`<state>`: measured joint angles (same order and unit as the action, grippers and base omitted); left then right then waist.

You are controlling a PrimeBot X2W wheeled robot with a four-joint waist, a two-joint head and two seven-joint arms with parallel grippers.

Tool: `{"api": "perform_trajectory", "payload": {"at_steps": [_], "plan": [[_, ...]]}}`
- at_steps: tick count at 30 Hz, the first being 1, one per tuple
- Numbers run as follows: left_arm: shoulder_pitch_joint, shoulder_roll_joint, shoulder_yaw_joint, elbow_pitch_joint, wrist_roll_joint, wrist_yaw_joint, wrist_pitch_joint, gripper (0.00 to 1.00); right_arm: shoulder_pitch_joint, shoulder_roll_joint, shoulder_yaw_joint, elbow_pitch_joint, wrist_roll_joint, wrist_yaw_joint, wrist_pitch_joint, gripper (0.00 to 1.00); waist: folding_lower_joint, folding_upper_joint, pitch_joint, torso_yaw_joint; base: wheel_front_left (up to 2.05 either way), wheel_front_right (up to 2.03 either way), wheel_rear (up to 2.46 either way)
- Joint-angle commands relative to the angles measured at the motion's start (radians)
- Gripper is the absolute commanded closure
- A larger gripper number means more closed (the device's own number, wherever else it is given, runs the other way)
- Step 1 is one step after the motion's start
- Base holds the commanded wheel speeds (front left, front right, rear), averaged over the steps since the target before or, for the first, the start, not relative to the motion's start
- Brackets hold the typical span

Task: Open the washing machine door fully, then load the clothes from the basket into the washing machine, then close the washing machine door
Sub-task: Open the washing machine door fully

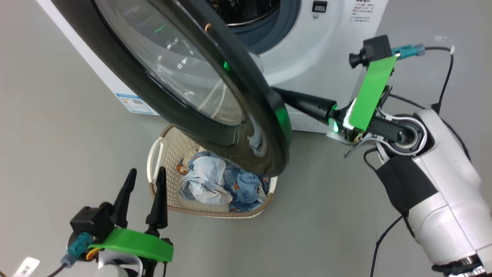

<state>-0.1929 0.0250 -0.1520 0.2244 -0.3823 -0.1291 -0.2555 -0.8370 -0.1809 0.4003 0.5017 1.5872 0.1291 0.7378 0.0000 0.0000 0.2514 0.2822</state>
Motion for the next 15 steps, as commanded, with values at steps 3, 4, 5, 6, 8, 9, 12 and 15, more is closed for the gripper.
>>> {"api": "perform_trajectory", "payload": {"at_steps": [3, 4, 5, 6, 8, 9, 12, 15], "plan": [[0.006, 0.025, 0.039, -0.019, 0.012, -0.002, -0.006, 0.00, 0.035, 0.039, 0.024, -0.048, 0.009, 0.002, 0.019, 1.00, 0.0000, 0.0000, -0.015, 0.003, 0.00, 0.00, 0.00], [0.008, 0.025, 0.039, -0.018, 0.013, -0.002, -0.006, 0.00, 0.041, 0.041, 0.026, -0.052, 0.009, 0.002, 0.024, 1.00, 0.0000, 0.0000, -0.018, 0.004, 0.00, 0.00, 0.00], [0.009, 0.025, 0.040, -0.018, 0.013, -0.002, -0.006, 0.00, 0.046, 0.043, 0.029, -0.055, 0.010, 0.002, 0.029, 1.00, 0.0000, 0.0000, -0.022, 0.005, 0.00, 0.00, 0.00], [0.011, 0.025, 0.041, -0.017, 0.014, -0.002, -0.006, 0.00, 0.053, 0.045, 0.033, -0.057, 0.009, 0.002, 0.033, 1.00, 0.0000, 0.0000, -0.026, 0.007, 0.00, 0.00, 0.00], [0.015, 0.025, 0.042, -0.018, 0.014, -0.002, -0.006, 0.00, 0.064, 0.050, 0.039, -0.063, 0.008, 0.002, 0.039, 1.00, 0.0000, 0.0000, -0.032, 0.010, 0.00, 0.00, 0.00], [0.017, 0.025, 0.043, -0.018, 0.015, -0.002, -0.006, 0.00, 0.070, 0.053, 0.042, -0.066, 0.008, 0.002, 0.043, 1.00, 0.0000, 0.0000, -0.035, 0.011, 0.00, 0.00, 0.00], [0.024, 0.025, 0.045, -0.017, 0.015, -0.002, -0.006, 0.00, 0.086, 0.063, 0.052, -0.075, 0.009, 0.002, 0.052, 1.00, 0.0000, 0.0000, -0.043, 0.014, 0.00, 0.00, 0.00], [0.029, 0.025, 0.046, -0.018, 0.016, -0.002, -0.006, 0.00, 0.097, 0.072, 0.064, -0.082, 0.009, 0.002, 0.063, 1.00, 0.0000, 0.0000, -0.049, 0.018, 0.00, 0.00, 0.00]]}}
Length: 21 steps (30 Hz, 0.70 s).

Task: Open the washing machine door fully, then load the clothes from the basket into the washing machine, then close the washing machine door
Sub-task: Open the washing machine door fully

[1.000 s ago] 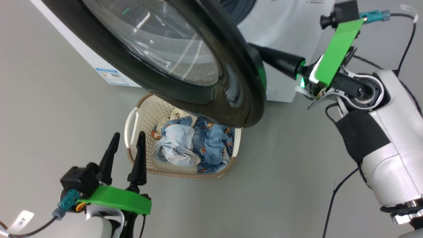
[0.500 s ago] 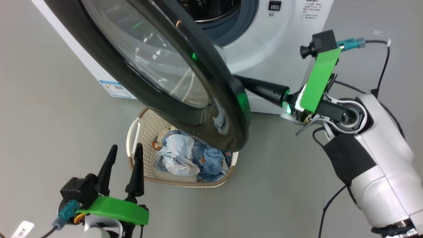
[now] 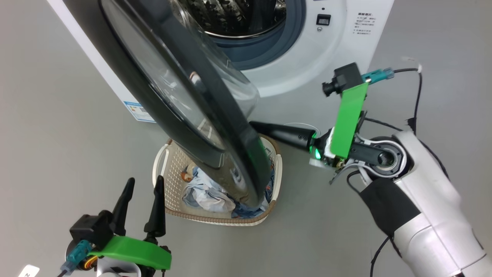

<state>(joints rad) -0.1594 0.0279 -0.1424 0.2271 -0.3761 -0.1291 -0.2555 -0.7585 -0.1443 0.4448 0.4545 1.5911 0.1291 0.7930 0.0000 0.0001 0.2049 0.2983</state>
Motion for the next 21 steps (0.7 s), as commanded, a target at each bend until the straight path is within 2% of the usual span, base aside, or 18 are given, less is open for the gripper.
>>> {"api": "perform_trajectory", "payload": {"at_steps": [1, 21], "plan": [[-0.003, 0.022, 0.037, -0.021, 0.010, -0.002, -0.006, 0.00, 0.022, 0.039, 0.024, -0.038, 0.005, 0.002, 0.012, 1.00, 0.0000, -0.0001, -0.003, 0.003, 0.00, 0.00, 0.00], [0.017, 0.022, 0.026, -0.017, 0.008, -0.002, -0.006, 0.00, 0.085, 0.081, 0.069, -0.074, 0.022, 0.002, 0.036, 1.00, 0.0000, -0.0001, -0.044, 0.037, 0.00, 0.00, 0.00]]}}
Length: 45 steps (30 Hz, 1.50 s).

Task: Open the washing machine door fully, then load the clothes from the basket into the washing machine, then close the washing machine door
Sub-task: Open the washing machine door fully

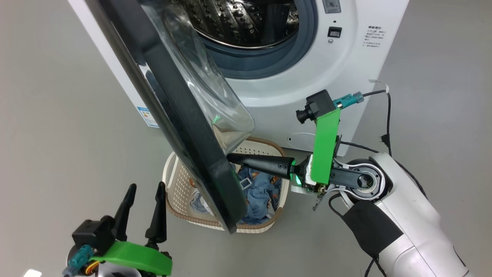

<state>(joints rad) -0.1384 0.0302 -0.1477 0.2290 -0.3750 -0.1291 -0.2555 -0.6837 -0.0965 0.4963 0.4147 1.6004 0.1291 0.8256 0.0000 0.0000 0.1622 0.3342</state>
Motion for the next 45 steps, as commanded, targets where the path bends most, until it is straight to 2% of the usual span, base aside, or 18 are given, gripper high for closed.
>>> {"api": "perform_trajectory", "payload": {"at_steps": [1, 10, 19, 21, 25, 28, 30, 45], "plan": [[-0.003, 0.020, 0.030, -0.018, 0.007, -0.002, -0.006, 0.00, 0.012, 0.035, 0.018, -0.034, 0.016, 0.002, 0.002, 1.00, 0.0000, 0.0000, -0.003, 0.003, 0.00, 0.00, 0.00], [0.003, 0.020, 0.027, -0.019, 0.008, -0.002, -0.006, 0.00, 0.020, 0.043, 0.025, -0.036, 0.027, 0.002, -0.014, 1.00, 0.0000, 0.0000, -0.013, 0.008, 0.00, 0.00, 0.00], [0.007, 0.020, 0.028, -0.010, 0.007, -0.002, -0.006, 0.00, 0.045, 0.036, -0.014, -0.030, 0.000, 0.002, -0.067, 0.99, 0.0000, 0.0000, -0.028, -0.013, 0.00, 0.00, 0.00], [0.010, 0.020, 0.025, -0.009, 0.005, -0.002, -0.006, 0.00, 0.056, 0.031, -0.030, -0.031, -0.003, 0.002, -0.084, 0.75, 0.0000, 0.0000, -0.034, -0.021, 0.00, 0.00, 0.00], [0.016, 0.025, 0.033, -0.011, 0.003, -0.002, -0.006, 0.00, 0.081, 0.018, -0.050, -0.037, -0.010, 0.002, -0.105, 0.50, 0.0000, 0.0000, -0.041, -0.038, 0.00, 0.00, 0.00], [0.021, 0.029, 0.040, -0.014, 0.002, -0.002, -0.006, 0.00, 0.101, 0.008, -0.062, -0.044, -0.015, 0.002, -0.118, 0.25, 0.0000, 0.0000, -0.045, -0.052, 0.00, 0.00, 0.00], [0.026, 0.033, 0.044, -0.016, 0.002, -0.002, -0.006, 0.00, 0.115, 0.000, -0.068, -0.049, -0.022, 0.002, -0.129, 0.02, 0.0000, 0.0000, -0.048, -0.063, 0.00, 0.00, 0.00], [0.058, 0.049, 0.074, -0.031, -0.011, -0.002, -0.006, 0.00, 0.232, -0.090, -0.113, -0.124, -0.071, 0.002, -0.269, 0.00, 0.0000, 0.0000, -0.069, -0.121, 0.00, 0.00, 0.00]]}}
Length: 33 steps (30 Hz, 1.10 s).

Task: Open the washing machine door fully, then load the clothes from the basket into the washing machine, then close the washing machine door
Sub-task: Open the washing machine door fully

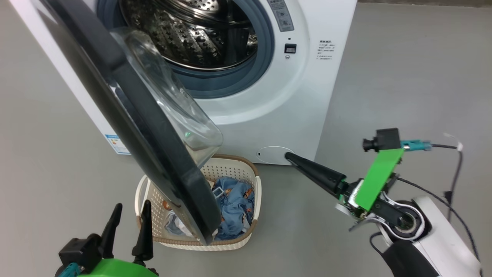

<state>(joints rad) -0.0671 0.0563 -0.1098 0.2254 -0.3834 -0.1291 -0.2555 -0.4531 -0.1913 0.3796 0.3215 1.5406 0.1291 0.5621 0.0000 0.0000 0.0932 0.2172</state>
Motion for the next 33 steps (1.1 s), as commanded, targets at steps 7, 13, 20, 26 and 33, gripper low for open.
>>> {"api": "perform_trajectory", "payload": {"at_steps": [7, 13, 20, 26, 33], "plan": [[-0.004, 0.023, 0.052, -0.031, -0.001, -0.002, -0.006, 0.00, 0.058, -0.068, 0.011, -0.061, -0.074, 0.002, -0.144, 0.00, 0.0000, 0.0000, -0.003, -0.033, 0.00, 0.00, 0.00], [0.004, 0.021, 0.065, -0.036, 0.000, -0.002, -0.006, 0.00, 0.089, -0.126, 0.031, -0.064, -0.133, 0.002, -0.300, 0.00, 0.0000, 0.0000, -0.003, -0.050, 0.00, 0.00, 0.00], [0.002, 0.021, 0.074, -0.032, -0.004, -0.002, -0.006, 0.00, 0.107, -0.195, 0.095, -0.027, -0.205, 0.002, -0.543, 0.00, 0.0000, 0.0000, 0.000, -0.057, 0.00, 0.00, 0.00], [0.007, 0.023, 0.085, -0.029, -0.008, -0.002, -0.006, 0.00, 0.111, -0.246, 0.162, 0.009, -0.235, 0.002, -0.728, 0.00, 0.0000, 0.0000, -0.004, -0.060, 0.00, 0.00, 0.00], [0.009, 0.023, 0.088, -0.028, -0.007, -0.002, -0.006, 0.00, 0.116, -0.283, 0.212, 0.092, -0.336, 0.002, -0.821, 0.00, 0.0000, 0.0000, -0.007, -0.058, 0.00, 0.00, 0.00]]}}
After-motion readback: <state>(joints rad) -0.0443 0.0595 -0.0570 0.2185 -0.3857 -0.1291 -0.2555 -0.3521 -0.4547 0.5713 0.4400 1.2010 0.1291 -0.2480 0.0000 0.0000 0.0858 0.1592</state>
